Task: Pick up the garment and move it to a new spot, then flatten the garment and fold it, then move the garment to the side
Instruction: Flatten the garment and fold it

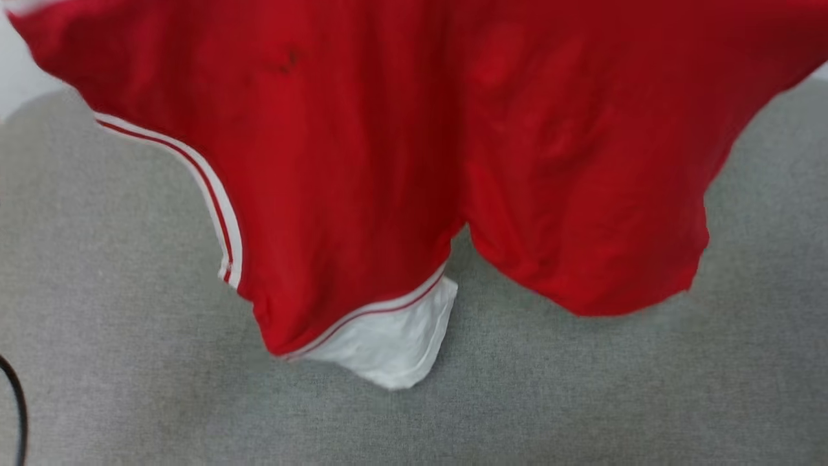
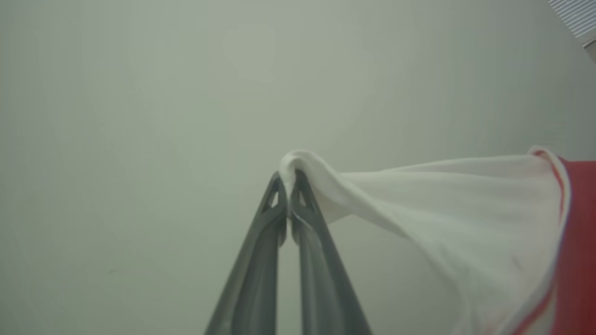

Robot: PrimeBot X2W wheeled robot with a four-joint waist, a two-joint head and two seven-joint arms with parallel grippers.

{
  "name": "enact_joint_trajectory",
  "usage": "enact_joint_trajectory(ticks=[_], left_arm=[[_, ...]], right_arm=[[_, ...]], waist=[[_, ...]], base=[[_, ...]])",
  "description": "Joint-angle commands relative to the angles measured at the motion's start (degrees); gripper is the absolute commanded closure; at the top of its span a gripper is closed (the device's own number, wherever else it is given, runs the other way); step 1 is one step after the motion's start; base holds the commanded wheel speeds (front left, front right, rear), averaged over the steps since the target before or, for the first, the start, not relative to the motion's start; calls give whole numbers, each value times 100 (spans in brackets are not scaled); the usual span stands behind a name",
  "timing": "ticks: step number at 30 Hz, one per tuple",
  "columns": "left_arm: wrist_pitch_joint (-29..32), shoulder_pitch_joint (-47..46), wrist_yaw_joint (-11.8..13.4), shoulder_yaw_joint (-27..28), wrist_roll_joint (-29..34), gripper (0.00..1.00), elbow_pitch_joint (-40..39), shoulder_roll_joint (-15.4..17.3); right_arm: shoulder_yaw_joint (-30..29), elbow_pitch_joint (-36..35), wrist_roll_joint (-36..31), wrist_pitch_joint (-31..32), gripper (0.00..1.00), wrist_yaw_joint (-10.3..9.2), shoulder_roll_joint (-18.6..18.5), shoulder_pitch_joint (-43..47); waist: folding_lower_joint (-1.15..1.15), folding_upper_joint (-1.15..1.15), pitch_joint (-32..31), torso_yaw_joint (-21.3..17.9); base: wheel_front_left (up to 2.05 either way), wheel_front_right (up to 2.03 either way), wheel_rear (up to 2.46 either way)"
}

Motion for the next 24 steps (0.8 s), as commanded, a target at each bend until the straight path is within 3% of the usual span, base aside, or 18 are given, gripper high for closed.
enact_joint_trajectory(ticks=[1,7,14,24], left_arm=[[46,-355,-72,30,-14,100,186,69],[213,-2011,-612,-265,163,100,1109,79],[128,-4016,-1071,-719,582,100,2540,-302],[-667,-6404,-1230,-1038,1156,100,4851,-1048]], right_arm=[[75,138,-41,-28,100,-13,-27,-294],[555,868,-329,-371,100,-12,-161,-1754],[1054,2137,-776,-927,100,-13,-206,-3542],[1533,4411,-1485,-1865,100,-15,136,-5827]], waist=[[0,0,489,-34],[0,0,1304,-34],[0,0,2121,83],[0,0,2950,107]], base=[[0,0,0],[0,0,0],[0,0,0],[0,0,0]])
